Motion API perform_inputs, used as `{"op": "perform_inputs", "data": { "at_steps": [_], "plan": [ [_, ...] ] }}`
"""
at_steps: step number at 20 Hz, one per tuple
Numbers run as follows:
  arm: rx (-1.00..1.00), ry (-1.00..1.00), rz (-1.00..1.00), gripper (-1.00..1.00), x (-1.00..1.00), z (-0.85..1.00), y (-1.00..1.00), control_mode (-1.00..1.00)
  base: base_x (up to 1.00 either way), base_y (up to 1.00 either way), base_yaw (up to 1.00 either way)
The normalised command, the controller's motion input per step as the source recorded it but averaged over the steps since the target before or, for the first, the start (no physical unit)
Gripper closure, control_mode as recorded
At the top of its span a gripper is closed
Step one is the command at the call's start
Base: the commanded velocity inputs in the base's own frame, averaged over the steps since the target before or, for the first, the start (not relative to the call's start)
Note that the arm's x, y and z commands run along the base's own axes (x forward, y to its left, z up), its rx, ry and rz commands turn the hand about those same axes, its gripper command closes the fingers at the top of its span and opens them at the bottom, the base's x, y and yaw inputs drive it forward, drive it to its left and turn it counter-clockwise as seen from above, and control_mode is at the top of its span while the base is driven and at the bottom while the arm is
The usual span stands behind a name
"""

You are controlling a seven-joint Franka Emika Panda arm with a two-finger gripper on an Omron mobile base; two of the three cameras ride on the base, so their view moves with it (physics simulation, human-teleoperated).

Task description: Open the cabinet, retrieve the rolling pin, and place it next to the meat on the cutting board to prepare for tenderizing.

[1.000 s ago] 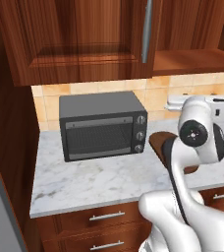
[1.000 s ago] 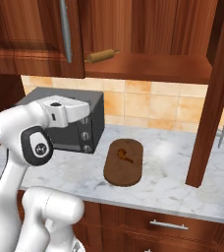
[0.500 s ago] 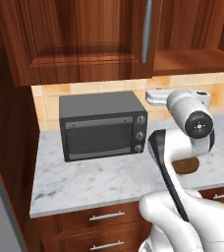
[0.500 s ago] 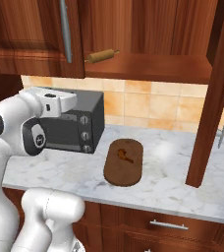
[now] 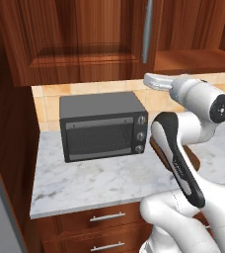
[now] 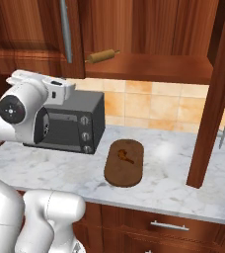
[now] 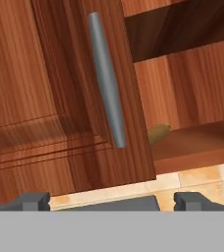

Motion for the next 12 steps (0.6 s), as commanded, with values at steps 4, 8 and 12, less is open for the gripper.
{"op": "perform_inputs", "data": {
  "at_steps": [4,8,12],
  "plan": [
    [-0.09,-0.21,0.02,-1.0,-0.18,0.39,0.04,-1.0,0.0,0.0,0.0],
    [-0.15,-0.18,0.0,-1.0,-0.21,0.3,0.09,-1.0,0.0,0.0,0.0],
    [-0.02,-0.02,0.0,-1.0,0.02,0.14,0.16,-1.0,0.0,0.0,0.0]
  ]
}}
